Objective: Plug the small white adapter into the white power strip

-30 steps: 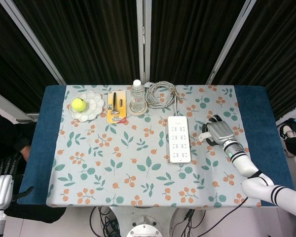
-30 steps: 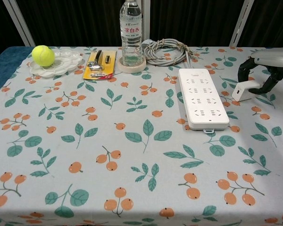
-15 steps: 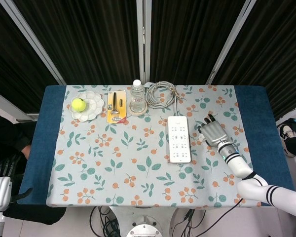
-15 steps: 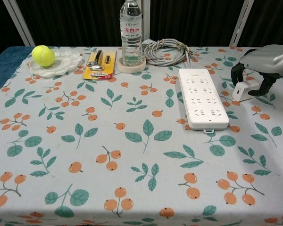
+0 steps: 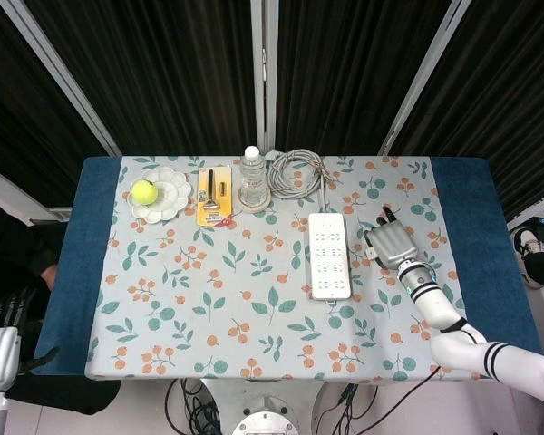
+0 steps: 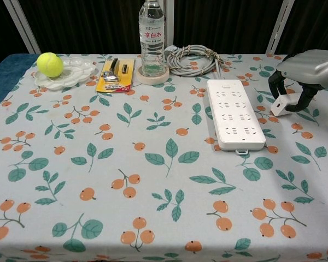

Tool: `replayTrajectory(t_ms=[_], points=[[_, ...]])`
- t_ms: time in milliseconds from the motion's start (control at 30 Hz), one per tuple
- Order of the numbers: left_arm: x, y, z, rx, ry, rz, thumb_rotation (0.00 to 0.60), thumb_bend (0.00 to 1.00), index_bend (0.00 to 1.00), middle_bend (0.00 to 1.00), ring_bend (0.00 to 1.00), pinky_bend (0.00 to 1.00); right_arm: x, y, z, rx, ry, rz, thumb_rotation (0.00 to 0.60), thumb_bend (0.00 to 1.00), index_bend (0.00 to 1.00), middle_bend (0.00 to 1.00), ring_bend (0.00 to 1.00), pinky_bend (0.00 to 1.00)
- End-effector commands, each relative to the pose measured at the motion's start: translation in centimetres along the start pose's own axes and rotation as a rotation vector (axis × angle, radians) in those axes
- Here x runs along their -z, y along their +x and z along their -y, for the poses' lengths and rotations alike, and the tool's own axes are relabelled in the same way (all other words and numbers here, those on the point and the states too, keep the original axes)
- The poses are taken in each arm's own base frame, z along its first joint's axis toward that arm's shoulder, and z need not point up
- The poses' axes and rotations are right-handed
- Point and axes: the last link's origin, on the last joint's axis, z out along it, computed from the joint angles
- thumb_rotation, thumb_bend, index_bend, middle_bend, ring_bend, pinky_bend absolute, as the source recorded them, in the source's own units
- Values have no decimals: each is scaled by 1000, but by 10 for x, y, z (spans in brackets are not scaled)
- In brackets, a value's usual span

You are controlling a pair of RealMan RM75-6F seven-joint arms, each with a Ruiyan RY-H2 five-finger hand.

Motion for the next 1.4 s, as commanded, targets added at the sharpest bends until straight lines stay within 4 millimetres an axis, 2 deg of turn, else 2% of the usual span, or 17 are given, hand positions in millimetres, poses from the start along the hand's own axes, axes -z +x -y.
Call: replayTrajectory(t_ms=[33,200,300,467,633,900,1233,1400], points=[[0,0,0,0,-1,-1,600,82,65,0,0,0,4,4,-1,-84,-7,-26,600,251,646,509,231,0],[0,1,-1,-2,-4,-4,600,82,65,0,0,0,15,15,-6,-348,-15,-60,600,263,657,515,241,0],[-1,1,-1,-2,-6,-2,600,81,65,0,0,0,22,13,-12,-525,-26,-79,600,274,663,518,241,0],[-1,0,-2,-5,-10,2,600,82,65,0,0,0,27,-5,-17,-826,-32,-67,600,294,668,519,243,0],[-2,1,-4,-8,-16,1,600,82,65,0,0,0,28,-24,-18,-1001,-19,-42,600,300,671,519,244,0],[0,2,-6,-10,-18,4,600,82,65,0,0,0,20,-45,-20,-1097,8,-17,600,305,664,519,245,0],[2,3,-7,-10,-17,2,600,82,65,0,0,0,15,-54,-18,-1132,52,-14,600,304,661,516,242,0],[2,3,-7,-10,-18,3,600,82,65,0,0,0,18,-55,-25,-1088,55,-12,600,279,650,475,199,0]])
